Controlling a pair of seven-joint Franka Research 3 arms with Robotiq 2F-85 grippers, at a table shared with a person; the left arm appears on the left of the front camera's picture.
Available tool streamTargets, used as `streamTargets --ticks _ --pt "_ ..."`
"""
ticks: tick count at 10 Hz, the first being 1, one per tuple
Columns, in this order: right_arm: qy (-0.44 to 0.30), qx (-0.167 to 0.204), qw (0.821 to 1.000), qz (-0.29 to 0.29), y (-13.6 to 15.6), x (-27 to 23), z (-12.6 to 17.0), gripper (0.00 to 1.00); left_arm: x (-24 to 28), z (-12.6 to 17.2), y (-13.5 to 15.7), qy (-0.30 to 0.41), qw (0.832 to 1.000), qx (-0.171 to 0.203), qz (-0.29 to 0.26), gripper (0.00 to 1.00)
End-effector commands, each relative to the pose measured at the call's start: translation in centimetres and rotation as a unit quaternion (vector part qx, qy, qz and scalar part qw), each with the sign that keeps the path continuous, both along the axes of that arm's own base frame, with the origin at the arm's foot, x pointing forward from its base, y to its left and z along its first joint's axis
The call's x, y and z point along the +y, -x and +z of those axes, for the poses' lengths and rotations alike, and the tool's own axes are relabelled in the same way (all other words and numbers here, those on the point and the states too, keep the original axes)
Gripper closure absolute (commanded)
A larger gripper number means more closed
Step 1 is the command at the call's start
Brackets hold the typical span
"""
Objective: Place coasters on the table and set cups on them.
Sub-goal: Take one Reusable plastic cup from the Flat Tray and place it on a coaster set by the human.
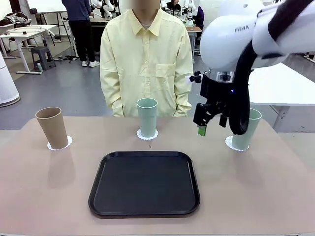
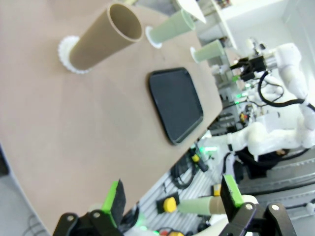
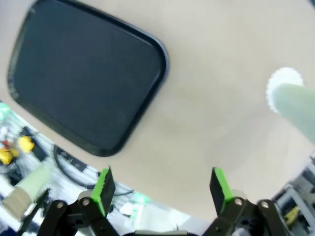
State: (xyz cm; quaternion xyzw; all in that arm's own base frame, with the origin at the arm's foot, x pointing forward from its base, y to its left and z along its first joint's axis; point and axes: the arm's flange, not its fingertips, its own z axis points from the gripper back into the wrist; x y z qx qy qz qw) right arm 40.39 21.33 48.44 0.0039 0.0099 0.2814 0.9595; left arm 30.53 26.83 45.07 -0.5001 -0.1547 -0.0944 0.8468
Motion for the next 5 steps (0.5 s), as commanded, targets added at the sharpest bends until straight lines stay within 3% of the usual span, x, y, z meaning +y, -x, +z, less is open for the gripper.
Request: streamTargets --ticks 1,5 --pt "-0.019 0.002 1.0 -0.005 -0.72 0.56 0.59 0.0 -0.08 0.37 0.0 0.009 1.0 0.0 0.007 0.0" --pt "-0.019 0.002 1.0 -0.005 -0.72 0.56 0.59 0.0 -0.08 0.37 0.0 0.009 1.0 0.0 0.007 0.0"
